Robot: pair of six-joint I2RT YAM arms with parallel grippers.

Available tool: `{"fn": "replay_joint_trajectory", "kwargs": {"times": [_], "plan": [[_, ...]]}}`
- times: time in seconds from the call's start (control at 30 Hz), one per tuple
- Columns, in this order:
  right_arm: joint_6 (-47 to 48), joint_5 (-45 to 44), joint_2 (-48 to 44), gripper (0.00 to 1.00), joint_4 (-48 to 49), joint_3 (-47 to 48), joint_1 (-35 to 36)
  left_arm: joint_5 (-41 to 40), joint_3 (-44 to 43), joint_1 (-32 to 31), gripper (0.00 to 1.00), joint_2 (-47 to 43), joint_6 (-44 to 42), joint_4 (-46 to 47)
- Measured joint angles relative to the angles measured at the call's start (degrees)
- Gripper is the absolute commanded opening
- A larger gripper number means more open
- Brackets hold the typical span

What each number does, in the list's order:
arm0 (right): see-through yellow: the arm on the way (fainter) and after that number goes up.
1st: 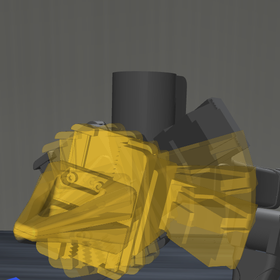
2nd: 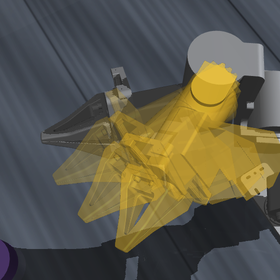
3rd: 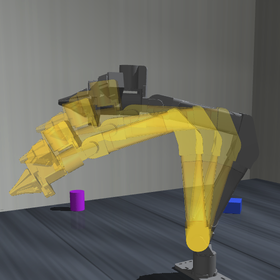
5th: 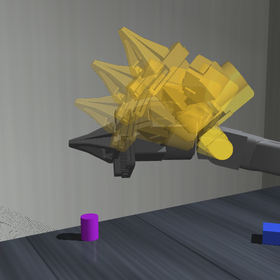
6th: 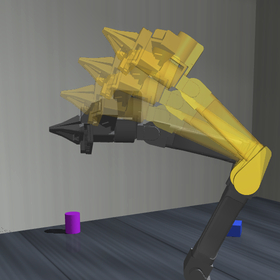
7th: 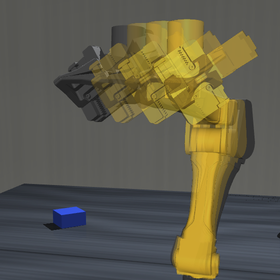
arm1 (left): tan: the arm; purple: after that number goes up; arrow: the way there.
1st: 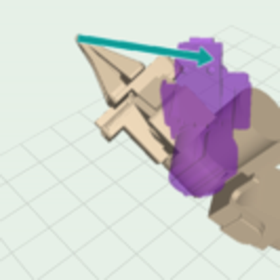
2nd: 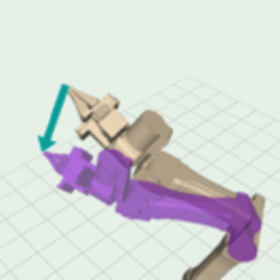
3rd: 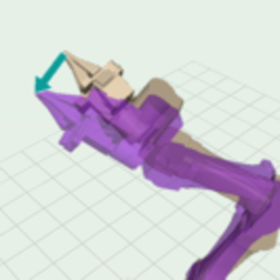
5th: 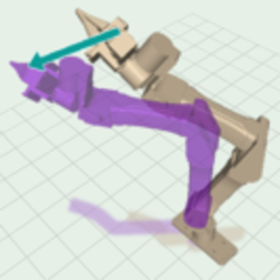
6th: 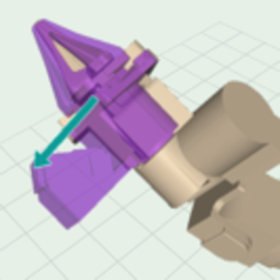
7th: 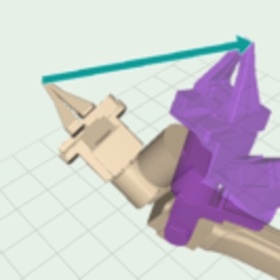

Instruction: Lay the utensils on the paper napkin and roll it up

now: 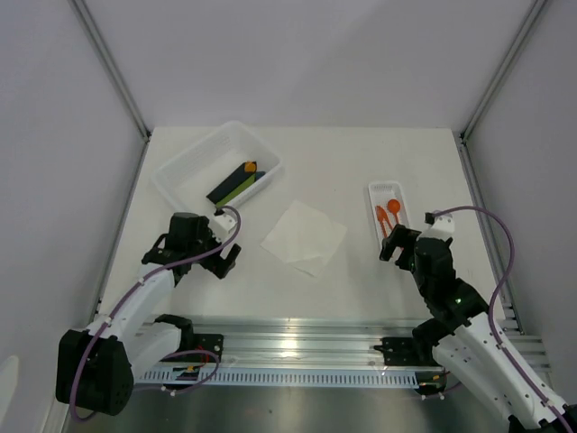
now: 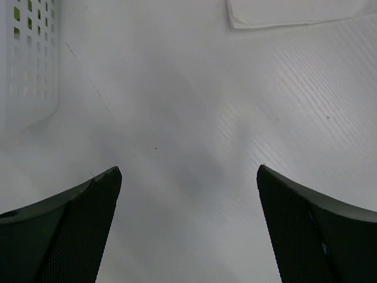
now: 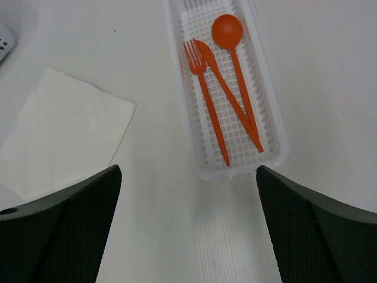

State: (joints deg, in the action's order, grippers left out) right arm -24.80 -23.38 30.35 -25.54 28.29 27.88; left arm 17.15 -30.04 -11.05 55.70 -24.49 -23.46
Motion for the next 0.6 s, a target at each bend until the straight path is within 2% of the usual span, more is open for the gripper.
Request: {"fn": "replay_joint_trajectory", "kwargs": {"times": [0.17, 0.27, 0.3, 0.37, 0.4, 0.47, 0.5, 0.53, 0.6], "plan": [[-2.1, -0.6, -2.3, 0.99, 0.3, 0.0, 0.0, 0.2, -2.0, 0.0, 0.99, 0.0, 3.2, -1.6], [-1.5, 1.4, -3.5, 0.99, 2.9, 0.4, -0.2, 4.3, -6.6, 0.0, 0.99, -0.1, 4.9, -3.2], [-0.7, 3.0, -3.3, 0.96, 4.4, 1.0, -0.3, 5.3, -7.9, 0.0, 0.99, -0.1, 4.9, -3.2], [0.5, 3.7, -0.5, 0.80, 4.9, 4.0, -0.3, 5.1, -10.2, -1.0, 0.99, 0.1, 4.9, -2.5], [1.1, 3.2, 2.6, 0.61, 4.3, 7.0, -0.4, 3.4, -10.8, -2.3, 0.99, 0.4, 4.9, -1.5], [2.2, 1.6, 12.4, 0.45, 0.9, 15.6, -1.3, -1.9, -10.9, -6.2, 1.00, 1.3, 4.6, 1.0], [2.6, 0.7, 18.2, 0.28, -1.2, 20.7, -2.0, -4.5, -10.6, -8.4, 0.99, 2.1, 4.5, 2.5], [3.2, 0.1, 26.3, 0.22, -3.1, 27.3, -2.6, -6.4, -10.0, -10.2, 0.99, 2.9, 4.5, 4.0], [4.1, -0.2, 36.8, 0.17, -4.8, 34.7, -3.5, -7.2, -7.8, -12.1, 0.99, 3.6, 4.4, 6.6]]}}
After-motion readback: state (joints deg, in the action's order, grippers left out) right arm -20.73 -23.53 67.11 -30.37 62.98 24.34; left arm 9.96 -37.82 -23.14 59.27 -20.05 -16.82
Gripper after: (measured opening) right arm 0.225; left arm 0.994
